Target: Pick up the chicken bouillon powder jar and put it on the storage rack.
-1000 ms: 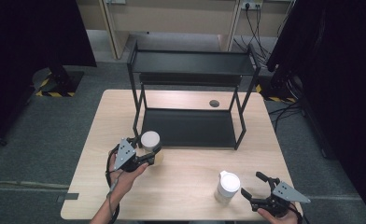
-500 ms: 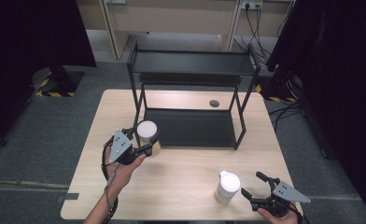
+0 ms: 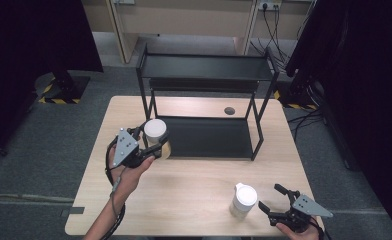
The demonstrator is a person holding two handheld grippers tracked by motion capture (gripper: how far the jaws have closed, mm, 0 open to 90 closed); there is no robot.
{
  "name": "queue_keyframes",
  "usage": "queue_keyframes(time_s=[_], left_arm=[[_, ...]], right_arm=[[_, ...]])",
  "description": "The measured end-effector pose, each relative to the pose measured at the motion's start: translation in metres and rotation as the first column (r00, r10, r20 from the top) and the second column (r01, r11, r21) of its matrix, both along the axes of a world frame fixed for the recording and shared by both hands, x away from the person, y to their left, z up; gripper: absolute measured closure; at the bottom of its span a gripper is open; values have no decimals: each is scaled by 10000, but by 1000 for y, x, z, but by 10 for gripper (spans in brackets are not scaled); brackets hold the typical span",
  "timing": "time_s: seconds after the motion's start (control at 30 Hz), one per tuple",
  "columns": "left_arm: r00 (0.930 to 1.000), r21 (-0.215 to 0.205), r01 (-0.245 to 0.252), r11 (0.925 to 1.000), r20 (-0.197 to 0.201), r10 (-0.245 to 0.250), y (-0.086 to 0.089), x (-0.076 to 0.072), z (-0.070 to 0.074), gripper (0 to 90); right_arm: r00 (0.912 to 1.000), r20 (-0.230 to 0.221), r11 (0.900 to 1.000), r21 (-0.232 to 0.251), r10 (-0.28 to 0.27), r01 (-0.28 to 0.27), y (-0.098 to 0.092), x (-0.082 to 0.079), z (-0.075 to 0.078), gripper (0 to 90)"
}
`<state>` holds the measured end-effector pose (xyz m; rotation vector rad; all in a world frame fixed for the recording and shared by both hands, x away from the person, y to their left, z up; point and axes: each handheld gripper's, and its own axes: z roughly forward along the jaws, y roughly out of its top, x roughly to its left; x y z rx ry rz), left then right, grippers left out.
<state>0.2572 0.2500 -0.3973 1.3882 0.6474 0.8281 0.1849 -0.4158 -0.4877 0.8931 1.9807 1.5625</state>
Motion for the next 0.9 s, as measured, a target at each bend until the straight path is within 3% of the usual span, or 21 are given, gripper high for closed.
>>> queue_keyframes(time_s=[0.9], left_arm=[[9985, -256, -416, 9988, 354, 425, -6, 16, 42, 334]], right_arm=[[10000, -28, 10000, 17, -40, 40, 0, 0, 0, 94]])
